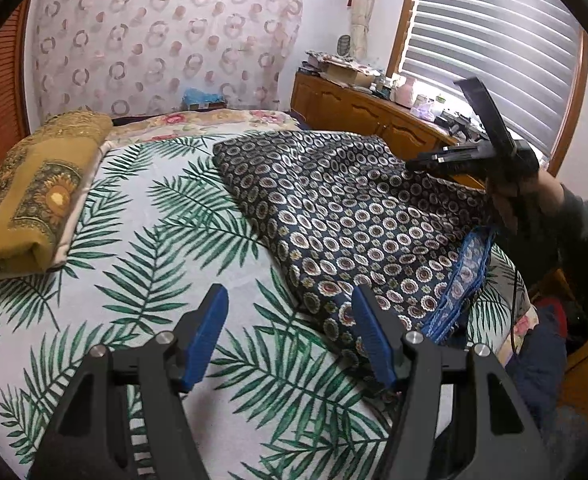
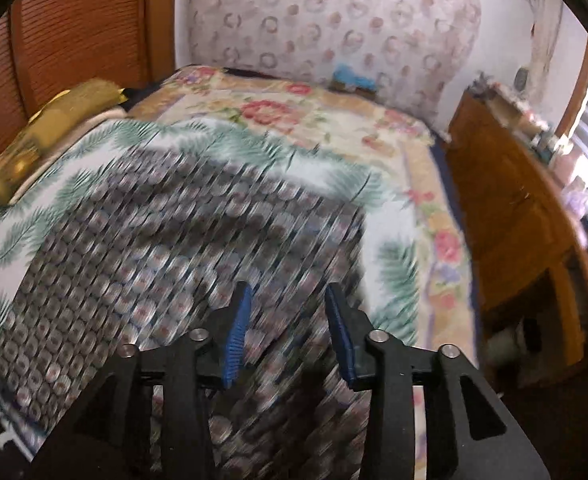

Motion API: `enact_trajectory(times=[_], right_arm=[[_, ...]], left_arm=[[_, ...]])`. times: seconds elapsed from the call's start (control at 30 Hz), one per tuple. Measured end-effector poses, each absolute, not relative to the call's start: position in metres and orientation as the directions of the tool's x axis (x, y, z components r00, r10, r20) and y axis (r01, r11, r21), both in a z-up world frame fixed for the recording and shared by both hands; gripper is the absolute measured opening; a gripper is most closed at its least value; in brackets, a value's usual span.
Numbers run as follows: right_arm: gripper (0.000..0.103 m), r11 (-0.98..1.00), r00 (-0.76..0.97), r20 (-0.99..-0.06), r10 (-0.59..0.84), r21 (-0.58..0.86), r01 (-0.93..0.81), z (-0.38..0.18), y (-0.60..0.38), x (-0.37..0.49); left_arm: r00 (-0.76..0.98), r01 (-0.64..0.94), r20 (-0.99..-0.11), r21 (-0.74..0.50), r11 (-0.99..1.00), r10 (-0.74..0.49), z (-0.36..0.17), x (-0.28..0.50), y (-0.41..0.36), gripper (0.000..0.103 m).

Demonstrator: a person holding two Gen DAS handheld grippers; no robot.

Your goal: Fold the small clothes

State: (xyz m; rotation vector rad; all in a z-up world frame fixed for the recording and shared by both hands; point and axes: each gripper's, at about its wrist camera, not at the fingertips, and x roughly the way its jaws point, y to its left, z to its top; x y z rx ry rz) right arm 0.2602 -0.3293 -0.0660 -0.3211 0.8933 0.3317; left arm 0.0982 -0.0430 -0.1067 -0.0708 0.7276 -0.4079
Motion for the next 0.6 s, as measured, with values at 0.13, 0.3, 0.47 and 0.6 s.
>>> enact_trajectory(times=[0.13,0.3,0.47,0.6], right_arm=[[0.04,0.904,0.536,-0.827,0.171,-0.085,-0.419,-0.086,-0.331,0.243],[0.023,0.893,0.512,-0.841,0.178,-0.081,-0.443,-0.102,-0.334,0.232],[0.001,0.911,0.634,-0.766,0.111,-0.177,-0.373,-0.086,-0.346,0.218],[0.005,0.947,0.689,-0.722,0.055,-0.182,-0.266,-0.065,-0.367,0.213]], left_arm=[[0.645,0.35,-0.654,-0.207,0.914,-0.395,-0.115,0.098,-0.05,0.063],[0.612,0.37,-0.68,-0.207,0.906,-0.405,-0.124,0.093,-0.06,0.063],[0.595,0.385,-0.691,-0.203,0.9,-0.41,-0.125,0.083,-0.066,0.063],[0.586,0.393,-0.694,-0.207,0.896,-0.418,-0.126,0.073,-0.07,0.063]])
